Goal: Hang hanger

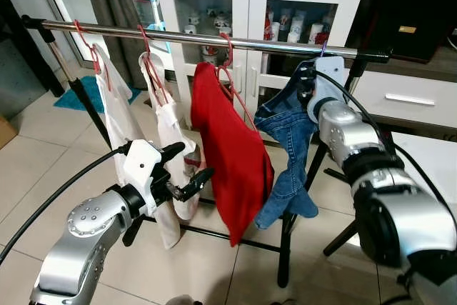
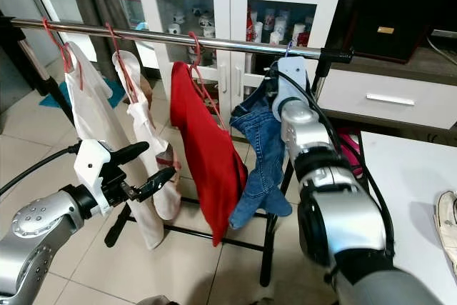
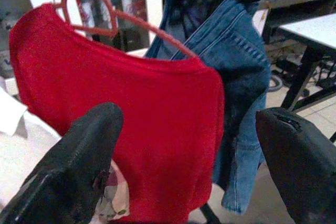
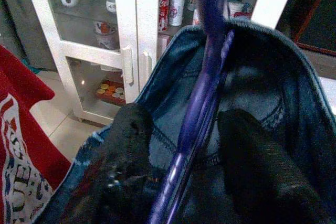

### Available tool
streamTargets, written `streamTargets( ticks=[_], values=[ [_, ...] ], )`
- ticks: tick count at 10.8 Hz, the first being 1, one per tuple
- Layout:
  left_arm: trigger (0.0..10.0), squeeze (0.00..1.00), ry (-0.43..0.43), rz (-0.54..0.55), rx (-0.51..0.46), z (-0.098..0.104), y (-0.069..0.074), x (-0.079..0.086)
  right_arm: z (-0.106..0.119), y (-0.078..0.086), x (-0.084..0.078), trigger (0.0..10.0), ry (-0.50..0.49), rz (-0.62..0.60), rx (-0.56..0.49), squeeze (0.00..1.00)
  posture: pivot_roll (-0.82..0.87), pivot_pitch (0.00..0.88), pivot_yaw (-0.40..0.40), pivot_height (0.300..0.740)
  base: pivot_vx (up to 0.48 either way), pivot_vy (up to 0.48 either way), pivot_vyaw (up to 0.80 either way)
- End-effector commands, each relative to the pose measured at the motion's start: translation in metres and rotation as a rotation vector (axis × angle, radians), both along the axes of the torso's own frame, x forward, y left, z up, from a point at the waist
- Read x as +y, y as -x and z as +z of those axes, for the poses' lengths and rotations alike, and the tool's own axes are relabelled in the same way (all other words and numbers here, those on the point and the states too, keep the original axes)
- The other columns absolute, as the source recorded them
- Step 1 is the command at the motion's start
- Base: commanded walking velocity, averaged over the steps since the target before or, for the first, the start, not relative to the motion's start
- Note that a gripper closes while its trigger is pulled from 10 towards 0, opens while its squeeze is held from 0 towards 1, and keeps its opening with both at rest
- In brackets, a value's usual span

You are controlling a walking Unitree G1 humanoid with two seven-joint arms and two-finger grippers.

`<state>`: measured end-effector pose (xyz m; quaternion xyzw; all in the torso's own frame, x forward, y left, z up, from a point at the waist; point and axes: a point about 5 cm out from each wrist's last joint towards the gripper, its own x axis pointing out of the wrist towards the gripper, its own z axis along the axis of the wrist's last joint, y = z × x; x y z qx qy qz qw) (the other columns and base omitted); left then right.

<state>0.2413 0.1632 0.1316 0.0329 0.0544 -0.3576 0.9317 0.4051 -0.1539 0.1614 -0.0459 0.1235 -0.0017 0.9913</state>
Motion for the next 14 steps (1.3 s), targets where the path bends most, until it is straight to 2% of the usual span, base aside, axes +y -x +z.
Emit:
streamTargets(
  ticks=[1, 9, 11, 12, 13, 14],
  values=[
    [10.0, 0.65, 0.013, -0.031, -0.013, 0.004, 0.003, -0.002, 0.006, -0.002, 0.001, 0.0, -0.002, 0.001, -0.019, 0.0, 0.07, 0.0, 0.024, 0.74, 0.0, 0.0, 0.0],
    [10.0, 0.65, 0.015, -0.051, -0.029, 0.007, 0.002, -0.004, 0.004, -0.002, 0.0, 0.0, -0.007, -0.004, -0.024, 0.0, 0.07, 0.0, 0.03, 0.74, 0.0, 0.0, 0.0],
    [10.0, 0.65, 0.037, 0.007, -0.073, 0.013, -0.006, -0.004, 0.015, -0.005, -0.001, 0.0, 0.009, 0.034, -0.086, 0.0, 0.07, 0.0, 0.022, 0.74, 0.0, 0.0, 0.0],
    [10.0, 0.65, 0.05, 0.034, -0.077, 0.015, -0.011, -0.008, 0.022, -0.004, -0.003, 0.0, 0.031, 0.069, -0.15, 0.0, 0.06, 0.0, 0.023, 0.74, 0.0, 0.0, 0.0],
    [10.0, 0.64, 0.028, 0.076, -0.024, 0.007, -0.016, -0.009, 0.028, -0.002, -0.005, 0.0, 0.024, 0.097, -0.215, 0.0, 0.04, 0.0, 0.029, 0.74, 0.0, 0.0, 0.0],
    [10.0, 0.64, 0.025, 0.079, -0.011, 0.005, -0.017, -0.011, 0.03, -0.001, -0.005, 0.0, 0.029, 0.11, -0.237, 0.0, 0.04, 0.0, 0.033, 0.74, 0.0, 0.0, 0.0]
  ],
)
